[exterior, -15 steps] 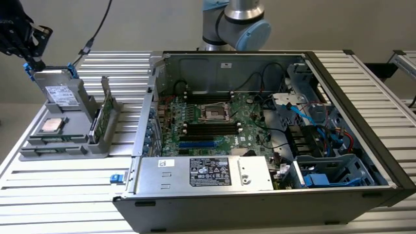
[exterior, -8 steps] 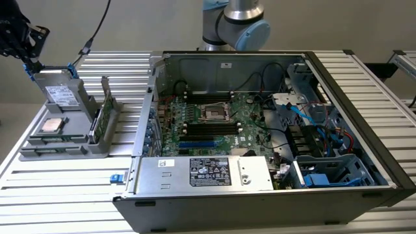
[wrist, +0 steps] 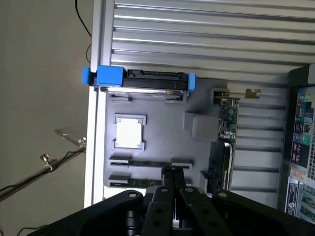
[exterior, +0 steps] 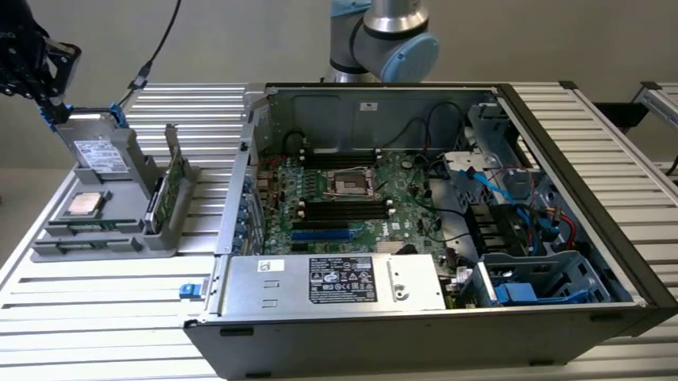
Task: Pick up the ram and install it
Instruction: 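Reach for the ram, then pick up the ram and move it above insertion slot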
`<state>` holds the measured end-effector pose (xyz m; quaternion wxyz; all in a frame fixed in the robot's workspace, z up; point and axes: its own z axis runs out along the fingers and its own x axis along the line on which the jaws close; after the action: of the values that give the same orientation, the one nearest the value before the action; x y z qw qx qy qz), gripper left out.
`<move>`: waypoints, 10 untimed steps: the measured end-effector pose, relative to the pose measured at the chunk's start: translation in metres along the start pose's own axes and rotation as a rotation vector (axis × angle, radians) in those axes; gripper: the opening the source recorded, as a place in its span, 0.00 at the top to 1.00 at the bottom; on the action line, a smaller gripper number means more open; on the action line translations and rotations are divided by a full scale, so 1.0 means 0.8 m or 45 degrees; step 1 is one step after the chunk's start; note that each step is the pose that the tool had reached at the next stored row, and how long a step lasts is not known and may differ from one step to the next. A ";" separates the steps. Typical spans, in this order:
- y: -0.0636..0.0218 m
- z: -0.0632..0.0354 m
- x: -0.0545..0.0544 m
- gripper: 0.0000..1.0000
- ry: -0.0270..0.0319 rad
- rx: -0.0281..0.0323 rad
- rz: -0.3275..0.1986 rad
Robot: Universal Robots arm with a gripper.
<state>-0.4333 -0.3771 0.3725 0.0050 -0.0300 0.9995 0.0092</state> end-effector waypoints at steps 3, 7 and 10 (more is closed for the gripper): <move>0.000 0.000 0.002 0.90 -0.0029 0.0012 -0.002; 0.000 0.000 0.002 0.90 -0.0029 0.0012 -0.002; 0.000 0.000 0.002 0.90 -0.0029 0.0012 -0.002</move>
<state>-0.4349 -0.3770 0.3726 0.0062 -0.0306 0.9995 0.0088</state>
